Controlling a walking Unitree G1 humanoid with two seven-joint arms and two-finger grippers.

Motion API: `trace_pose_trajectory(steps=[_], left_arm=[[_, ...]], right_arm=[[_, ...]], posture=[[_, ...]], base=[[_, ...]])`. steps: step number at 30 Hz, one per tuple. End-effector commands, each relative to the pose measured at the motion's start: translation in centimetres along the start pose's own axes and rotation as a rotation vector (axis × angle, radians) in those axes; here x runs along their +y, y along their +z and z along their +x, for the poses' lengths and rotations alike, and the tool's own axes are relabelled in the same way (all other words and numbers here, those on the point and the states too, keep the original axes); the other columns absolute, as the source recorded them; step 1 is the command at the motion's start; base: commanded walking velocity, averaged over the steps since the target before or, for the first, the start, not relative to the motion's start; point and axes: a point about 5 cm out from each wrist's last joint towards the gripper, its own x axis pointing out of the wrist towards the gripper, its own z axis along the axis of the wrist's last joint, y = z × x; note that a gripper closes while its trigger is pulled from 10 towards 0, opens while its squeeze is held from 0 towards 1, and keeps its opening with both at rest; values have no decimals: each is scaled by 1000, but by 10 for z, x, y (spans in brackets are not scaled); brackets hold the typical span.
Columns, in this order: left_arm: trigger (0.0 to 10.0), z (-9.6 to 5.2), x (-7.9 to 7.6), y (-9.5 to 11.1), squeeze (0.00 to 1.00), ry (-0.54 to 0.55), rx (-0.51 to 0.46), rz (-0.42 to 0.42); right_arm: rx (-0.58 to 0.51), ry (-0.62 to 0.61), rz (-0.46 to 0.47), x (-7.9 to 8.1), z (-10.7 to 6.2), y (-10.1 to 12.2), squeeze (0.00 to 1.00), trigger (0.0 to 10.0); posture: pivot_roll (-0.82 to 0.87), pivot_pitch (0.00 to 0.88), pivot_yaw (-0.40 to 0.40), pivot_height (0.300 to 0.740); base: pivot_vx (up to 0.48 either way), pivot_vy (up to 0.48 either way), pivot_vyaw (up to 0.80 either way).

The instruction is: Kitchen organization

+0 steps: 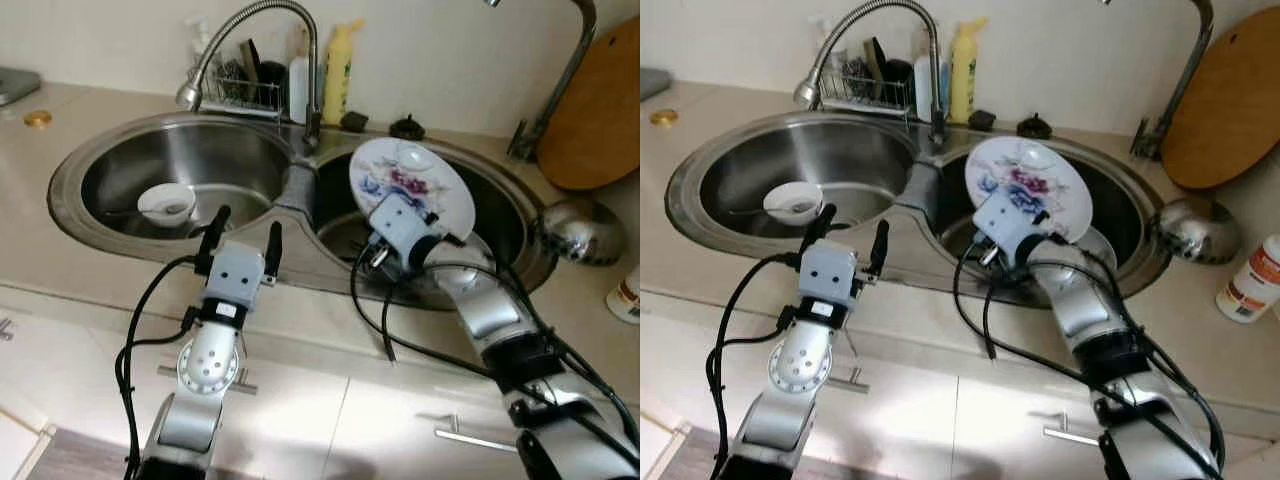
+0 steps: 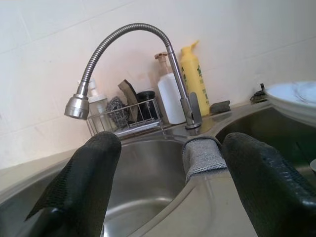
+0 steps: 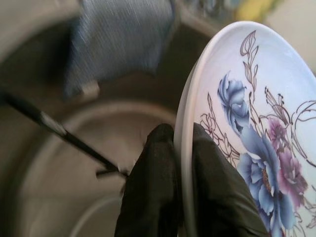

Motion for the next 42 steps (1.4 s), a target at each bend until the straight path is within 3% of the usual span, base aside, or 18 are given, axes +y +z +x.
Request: trace_pose_trajectory(steps=[1,5,16,17,18,19,31,37,40,41,42], left_arm=[[10000,2,-2,2,0,-4,-5,2],[10000,2,0,2,0,2,-5,5],[10000,2,-1,2,0,-4,-3,4],[10000,2,-1,2,0,-5,-3,4],[10000,2,-1,2,0,-5,-3,4],[10000,2,-2,2,0,-6,-3,4],[10000,2,-2,1,0,-10,-1,1],[10000,2,-1,2,0,-8,-4,-4],[10000,1,0,2,0,-6,-2,-3],[10000,1,-1,2,0,-5,-3,-8],[10000,1,-1,2,0,-5,-3,-8]], right_arm=[[101,4,61,-10,1,-15,0,10000],[199,40,98,-8,1,-32,0,10000],[223,131,119,0,4,-37,0,10000],[208,123,125,-1,4,-36,525,10000],[208,123,125,-1,4,-36,525,10000],[202,122,127,-1,4,-35,1000,10000],[41,1,191,-16,4,-12,1000,10000],[-119,-45,221,-20,-1,13,1000,10000],[-214,-67,261,-22,-5,28,1000,10000],[-302,-96,299,-22,-11,40,1000,10000],[-302,-96,299,-22,-11,40,1000,10000]], posture=[[119,0,-69,740],[125,0,-72,740],[120,0,-66,740],[120,0,-66,740],[120,0,-66,740],[120,0,-66,740],[119,0,-62,740],[120,0,-61,740],[120,0,-61,740],[120,0,-61,740],[120,0,-61,740]], base=[[0,0,0],[0,0,0],[0,0,0],[0,0,0],[0,0,0],[0,0,0],[0,0,0],[0,0,0],[0,0,0],[0,0,0],[0,0,0]])
